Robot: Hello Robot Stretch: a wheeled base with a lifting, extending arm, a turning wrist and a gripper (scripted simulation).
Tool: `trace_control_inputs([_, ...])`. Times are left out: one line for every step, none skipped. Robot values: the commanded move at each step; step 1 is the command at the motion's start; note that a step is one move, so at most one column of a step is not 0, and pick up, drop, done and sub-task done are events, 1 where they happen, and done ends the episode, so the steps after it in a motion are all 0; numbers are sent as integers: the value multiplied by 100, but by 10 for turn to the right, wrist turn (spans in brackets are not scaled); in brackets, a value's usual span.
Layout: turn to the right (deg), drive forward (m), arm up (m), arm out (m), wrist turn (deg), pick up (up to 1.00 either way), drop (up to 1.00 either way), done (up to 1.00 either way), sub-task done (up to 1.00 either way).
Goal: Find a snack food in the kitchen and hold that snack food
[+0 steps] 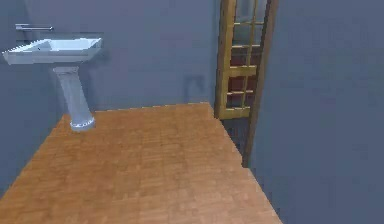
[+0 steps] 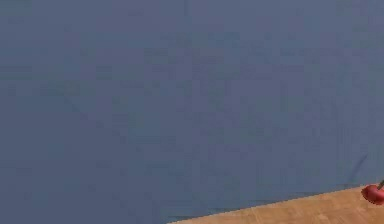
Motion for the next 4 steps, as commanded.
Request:
trace_control_inputs([-30, 0, 0, 0, 0, 0, 0, 0, 0])
trace_control_inputs([0, 100, 0, 0, 0, 0, 0, 0, 0])
trace_control_inputs([0, 50, 0, 0, 0, 0, 0, 0, 0])
trace_control_inputs([240, 0, 0, 0, 0, 0, 0, 0, 0])
